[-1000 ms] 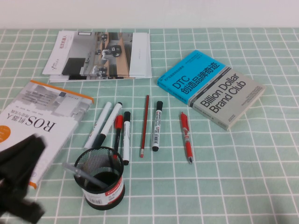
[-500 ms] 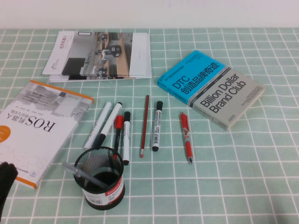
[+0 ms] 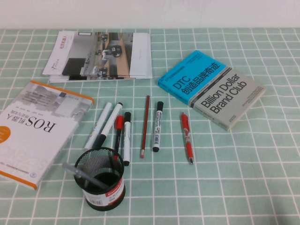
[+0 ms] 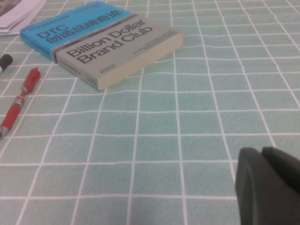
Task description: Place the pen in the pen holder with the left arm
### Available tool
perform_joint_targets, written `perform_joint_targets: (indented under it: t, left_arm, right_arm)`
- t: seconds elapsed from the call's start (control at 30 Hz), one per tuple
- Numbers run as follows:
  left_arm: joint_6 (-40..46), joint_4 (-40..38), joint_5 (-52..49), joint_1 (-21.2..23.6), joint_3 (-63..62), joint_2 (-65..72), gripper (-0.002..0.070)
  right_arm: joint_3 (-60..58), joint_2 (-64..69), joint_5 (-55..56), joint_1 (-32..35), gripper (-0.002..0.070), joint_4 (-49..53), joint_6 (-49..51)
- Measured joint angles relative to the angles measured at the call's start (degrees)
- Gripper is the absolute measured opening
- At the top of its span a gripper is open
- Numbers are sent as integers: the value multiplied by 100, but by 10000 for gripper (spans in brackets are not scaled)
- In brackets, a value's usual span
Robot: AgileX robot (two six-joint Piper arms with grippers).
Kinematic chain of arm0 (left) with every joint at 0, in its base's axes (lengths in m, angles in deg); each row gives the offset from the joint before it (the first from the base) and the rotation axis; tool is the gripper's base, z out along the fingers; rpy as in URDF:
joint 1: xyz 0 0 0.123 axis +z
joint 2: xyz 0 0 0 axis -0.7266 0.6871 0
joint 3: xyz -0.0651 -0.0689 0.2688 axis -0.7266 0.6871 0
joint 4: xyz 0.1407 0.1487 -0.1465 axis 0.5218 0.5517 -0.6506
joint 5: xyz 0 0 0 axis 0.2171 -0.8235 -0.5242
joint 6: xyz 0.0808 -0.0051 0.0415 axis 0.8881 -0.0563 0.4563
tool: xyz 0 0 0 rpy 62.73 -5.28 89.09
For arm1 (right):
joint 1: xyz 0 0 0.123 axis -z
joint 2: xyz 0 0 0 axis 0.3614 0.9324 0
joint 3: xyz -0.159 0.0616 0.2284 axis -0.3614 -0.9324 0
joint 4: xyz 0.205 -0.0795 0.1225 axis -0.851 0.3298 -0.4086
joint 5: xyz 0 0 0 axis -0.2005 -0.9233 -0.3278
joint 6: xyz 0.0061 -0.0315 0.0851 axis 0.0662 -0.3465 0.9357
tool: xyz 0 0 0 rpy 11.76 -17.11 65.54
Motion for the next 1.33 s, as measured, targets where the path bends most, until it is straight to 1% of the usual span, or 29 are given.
perform_joint_targets:
  t: [0.1,0.2,0.3,0.37,0.6,0.87,1.33]
  left_arm:
    - [683,-445,-189,504,59,-419,-3]
    - [972,-773,-199,930,319,-826,-3]
    - [1013,-960,-188,1176,650,-902,-3]
    - [1013,-1004,-198,1249,792,-902,-3]
    - [1013,-1027,-128,1269,1261,-902,-3]
    - [1013,-1000,-664,1269,1286,-902,-3]
    - [1048,-974,-710,1269,1276,-902,-3]
  right_arm:
    - [0,0,0,0,-20,-9,0]
    - [0,0,0,0,-20,-21,0]
    - [0,0,0,0,-20,-34,0]
    - [0,0,0,0,-20,-34,0]
    - [0,0,0,0,-20,-58,0]
    - [0,0,0,0,-20,-82,0]
    - [0,0,0,0,-20,-94,0]
